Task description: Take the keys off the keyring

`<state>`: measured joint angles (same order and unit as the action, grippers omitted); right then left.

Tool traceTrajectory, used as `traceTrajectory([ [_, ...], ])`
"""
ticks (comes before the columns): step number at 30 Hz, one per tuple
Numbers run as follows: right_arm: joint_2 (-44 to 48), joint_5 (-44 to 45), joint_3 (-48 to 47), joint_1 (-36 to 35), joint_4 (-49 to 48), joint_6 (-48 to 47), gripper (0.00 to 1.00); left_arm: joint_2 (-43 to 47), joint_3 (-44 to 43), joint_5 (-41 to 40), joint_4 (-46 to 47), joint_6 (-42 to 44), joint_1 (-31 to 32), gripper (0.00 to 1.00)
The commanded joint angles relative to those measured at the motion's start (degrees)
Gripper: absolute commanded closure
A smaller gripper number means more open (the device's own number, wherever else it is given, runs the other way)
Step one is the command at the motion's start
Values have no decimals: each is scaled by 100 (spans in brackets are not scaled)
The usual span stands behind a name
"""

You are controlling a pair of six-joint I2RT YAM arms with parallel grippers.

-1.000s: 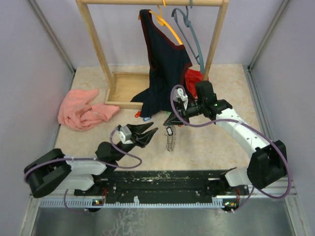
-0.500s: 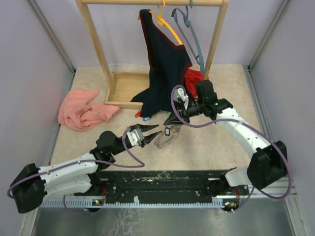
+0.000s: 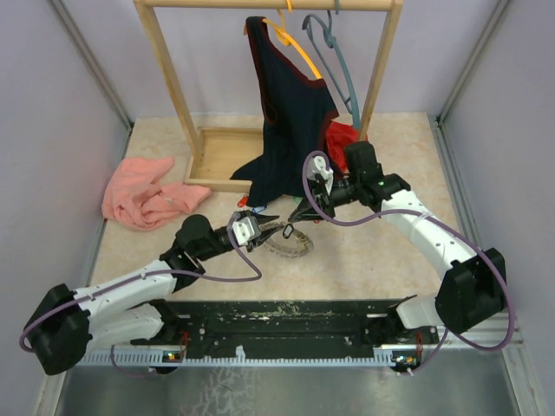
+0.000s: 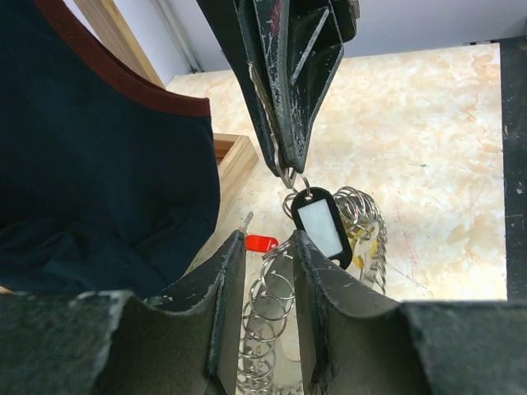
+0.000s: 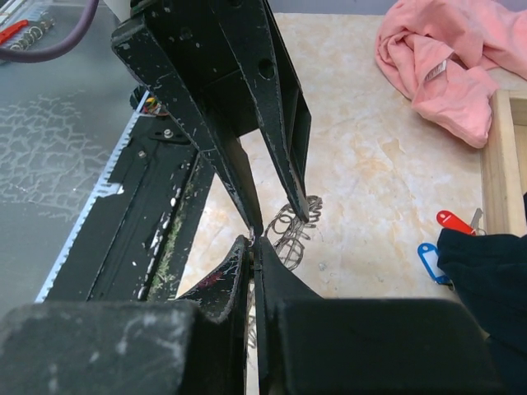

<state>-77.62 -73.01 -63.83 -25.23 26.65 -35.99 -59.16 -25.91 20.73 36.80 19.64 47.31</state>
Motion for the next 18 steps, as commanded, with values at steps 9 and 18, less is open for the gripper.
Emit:
traceTrajectory([
  [9, 279, -385, -266, 45, -118, -152, 100, -238, -309, 511, 164, 69, -143, 65],
  [18, 292, -402, -269, 47, -77, -198, 100, -252, -283, 576, 240, -14, -150, 65],
])
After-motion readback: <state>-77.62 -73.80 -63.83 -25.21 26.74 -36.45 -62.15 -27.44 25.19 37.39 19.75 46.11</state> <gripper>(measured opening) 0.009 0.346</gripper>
